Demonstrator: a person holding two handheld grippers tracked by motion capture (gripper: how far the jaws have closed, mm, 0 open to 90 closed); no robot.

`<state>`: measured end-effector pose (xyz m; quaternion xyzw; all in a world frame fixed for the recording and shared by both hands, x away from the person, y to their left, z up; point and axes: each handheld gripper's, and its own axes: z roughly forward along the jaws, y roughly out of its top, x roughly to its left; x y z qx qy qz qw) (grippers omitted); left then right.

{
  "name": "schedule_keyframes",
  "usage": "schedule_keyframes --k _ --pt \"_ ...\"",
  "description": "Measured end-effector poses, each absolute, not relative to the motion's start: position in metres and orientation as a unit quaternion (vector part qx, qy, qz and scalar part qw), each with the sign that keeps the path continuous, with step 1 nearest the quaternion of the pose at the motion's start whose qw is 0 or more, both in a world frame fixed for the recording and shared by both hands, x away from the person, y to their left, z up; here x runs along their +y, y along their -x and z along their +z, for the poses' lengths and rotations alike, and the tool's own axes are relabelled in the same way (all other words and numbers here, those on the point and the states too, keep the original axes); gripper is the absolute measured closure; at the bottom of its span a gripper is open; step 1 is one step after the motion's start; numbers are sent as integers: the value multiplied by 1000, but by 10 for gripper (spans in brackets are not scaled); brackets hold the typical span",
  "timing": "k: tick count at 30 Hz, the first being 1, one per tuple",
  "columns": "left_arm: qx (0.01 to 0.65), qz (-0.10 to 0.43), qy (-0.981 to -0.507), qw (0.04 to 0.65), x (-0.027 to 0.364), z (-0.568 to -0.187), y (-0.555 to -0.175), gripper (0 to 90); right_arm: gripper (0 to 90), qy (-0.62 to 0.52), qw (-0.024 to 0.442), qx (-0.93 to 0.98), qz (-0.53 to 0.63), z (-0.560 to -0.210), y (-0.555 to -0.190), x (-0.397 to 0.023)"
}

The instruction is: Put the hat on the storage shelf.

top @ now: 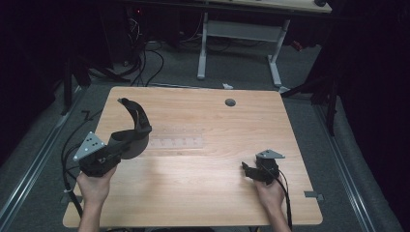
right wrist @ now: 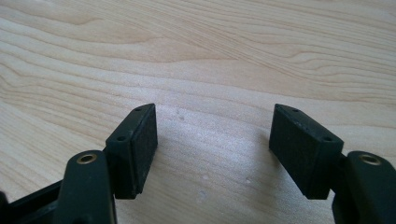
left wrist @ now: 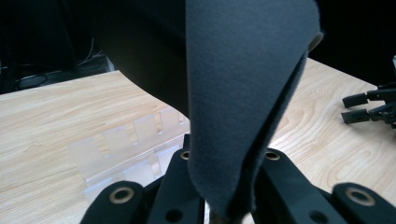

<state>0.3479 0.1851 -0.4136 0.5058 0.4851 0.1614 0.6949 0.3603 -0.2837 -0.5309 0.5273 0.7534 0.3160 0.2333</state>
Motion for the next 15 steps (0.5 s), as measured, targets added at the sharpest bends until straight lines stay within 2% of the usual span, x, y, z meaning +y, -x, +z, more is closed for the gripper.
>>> schedule_keyframes --k 15 --pt "505 186 -492 684 197 -413 -372 860 319 -526 233 754 316 -531 -360 -283"
